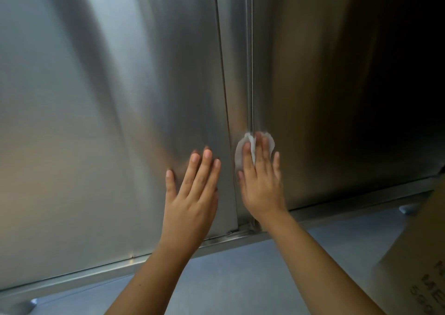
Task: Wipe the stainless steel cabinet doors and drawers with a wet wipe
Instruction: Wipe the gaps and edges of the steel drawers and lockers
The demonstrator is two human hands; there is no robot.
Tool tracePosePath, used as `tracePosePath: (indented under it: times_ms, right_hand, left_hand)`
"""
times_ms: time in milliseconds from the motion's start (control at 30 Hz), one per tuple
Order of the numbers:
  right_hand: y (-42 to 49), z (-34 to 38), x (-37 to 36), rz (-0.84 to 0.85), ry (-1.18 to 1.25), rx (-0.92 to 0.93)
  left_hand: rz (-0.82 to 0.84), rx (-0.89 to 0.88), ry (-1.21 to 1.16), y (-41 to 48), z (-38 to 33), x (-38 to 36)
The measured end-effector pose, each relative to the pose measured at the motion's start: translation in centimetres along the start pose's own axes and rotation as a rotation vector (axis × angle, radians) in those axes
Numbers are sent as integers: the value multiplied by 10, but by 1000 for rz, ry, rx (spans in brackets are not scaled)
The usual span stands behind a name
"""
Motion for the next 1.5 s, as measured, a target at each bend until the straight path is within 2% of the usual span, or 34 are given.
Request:
tracePosePath:
  times_ms: [167,500,633,867,1233,1367,1500]
  right_hand:
    - [33,-3,9,-100,95,-2]
    - [-61,1,-30,101,22,-16]
    - [-62,1,-27,104,17,-18]
    - [-28,-3,-17,24,86,-23]
    - [-101,1,-32,305,42,26]
    - [-66,-3,-22,209,28,29]
    - [-39,-2,-17,122,38,-46]
  left_hand:
    - [5,14,-3,0,-2,-1]
    - [93,50,10,3,-9,-3]
    - [145,40,18,1,-8,-3]
    - [139,69,-31,4,-11,-1]
    - [137,68,-103,7,-15,7]
    - [154,71,-121,9,-14,9]
    - [165,89,-137,10,-17,11]
Point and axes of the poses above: each hand's wrist, its own y-axis towards the middle knuckle, its own x-axis out of the back of the hand, z = x × y, the point moved 4 cm from there along y, towards the middle knuckle, and after that the axes turned 4 degrees about x, right-handed, at the moved point
